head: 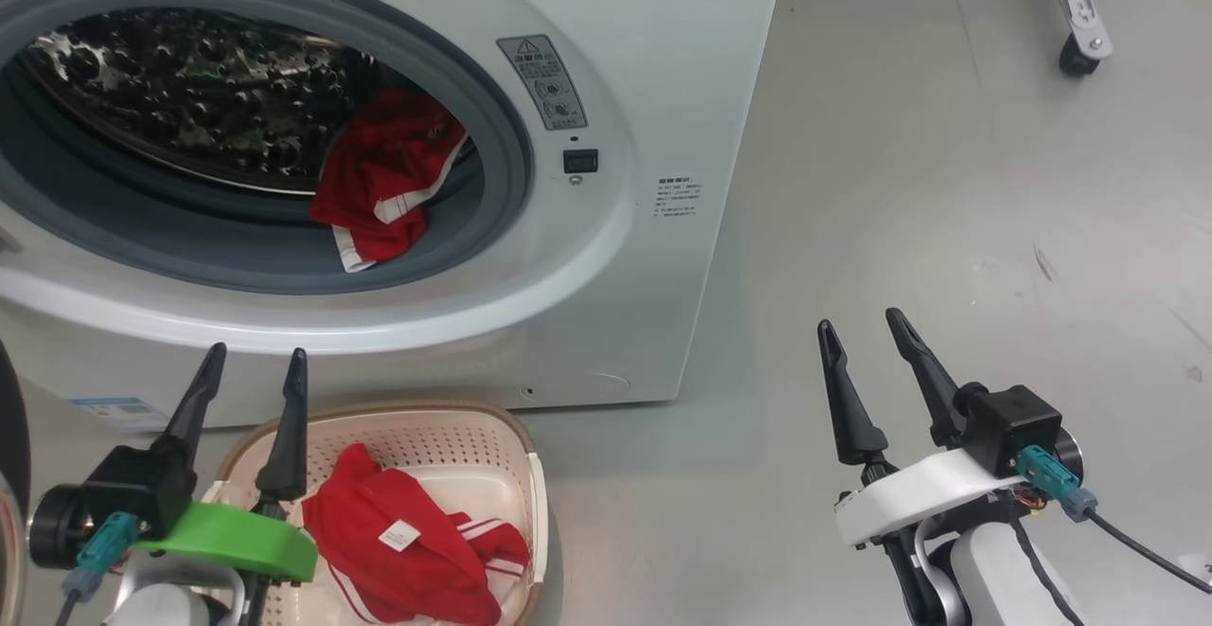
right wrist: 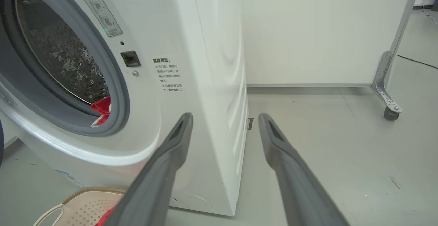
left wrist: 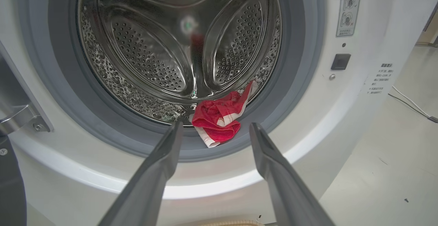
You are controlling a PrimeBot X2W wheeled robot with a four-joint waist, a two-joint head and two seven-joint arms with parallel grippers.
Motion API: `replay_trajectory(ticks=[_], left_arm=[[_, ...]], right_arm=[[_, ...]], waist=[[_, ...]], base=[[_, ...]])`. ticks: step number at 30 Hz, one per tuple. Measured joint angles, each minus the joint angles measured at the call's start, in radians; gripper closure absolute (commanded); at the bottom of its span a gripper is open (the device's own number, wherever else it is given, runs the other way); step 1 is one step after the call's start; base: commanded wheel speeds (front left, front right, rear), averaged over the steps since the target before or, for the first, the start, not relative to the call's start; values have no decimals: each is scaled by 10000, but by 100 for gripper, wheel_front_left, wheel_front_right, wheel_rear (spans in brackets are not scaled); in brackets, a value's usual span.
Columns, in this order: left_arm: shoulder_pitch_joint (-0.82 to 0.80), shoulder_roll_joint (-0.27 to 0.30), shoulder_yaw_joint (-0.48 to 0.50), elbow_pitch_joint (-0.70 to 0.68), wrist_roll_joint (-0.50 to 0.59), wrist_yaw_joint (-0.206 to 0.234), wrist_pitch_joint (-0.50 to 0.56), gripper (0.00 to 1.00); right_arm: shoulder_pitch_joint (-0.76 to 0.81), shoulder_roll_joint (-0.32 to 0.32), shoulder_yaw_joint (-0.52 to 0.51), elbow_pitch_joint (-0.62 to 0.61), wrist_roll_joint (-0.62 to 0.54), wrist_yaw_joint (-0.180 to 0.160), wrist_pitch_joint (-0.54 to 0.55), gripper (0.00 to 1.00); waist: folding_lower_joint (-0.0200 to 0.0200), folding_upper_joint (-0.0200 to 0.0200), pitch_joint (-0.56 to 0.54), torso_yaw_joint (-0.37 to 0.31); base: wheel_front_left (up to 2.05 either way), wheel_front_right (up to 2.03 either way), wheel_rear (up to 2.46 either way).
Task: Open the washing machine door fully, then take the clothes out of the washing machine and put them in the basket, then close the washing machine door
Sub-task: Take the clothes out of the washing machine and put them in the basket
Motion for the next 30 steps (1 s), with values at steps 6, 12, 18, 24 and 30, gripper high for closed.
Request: replay_trajectory(ticks=[6, 12, 18, 24, 30], left_arm=[[-154, 295, 163, -59, -17, 0, 35, 0], [-1001, 627, 479, -40, -121, 0, 495, 0], [-1832, 884, 694, 109, -211, 0, 1035, 0], [-2829, 1060, 943, 462, -594, 0, 1680, 0], [-3800, 1335, 978, 1014, -742, 0, 2560, 0]], right_arm=[[-62, 0, 265, -240, 2, 0, 0, 0], [-354, 0, 623, -428, 2, 0, 0, 0], [-644, -6, 1001, -594, 2, 0, 0, 0], [-957, -6, 1509, -721, 58, -4, 0, 0], [-1142, -6, 1569, -815, 297, -196, 0, 0]], waist=[[0, 0, 523, -163], [0, 0, 1144, -382], [0, 0, 1667, -625], [0, 0, 2154, -1038], [0, 0, 2504, -1564]], base=[[0, 0, 0], [0, 0, 0], [0, 0, 0], [0, 0, 0], [0, 0, 0]])
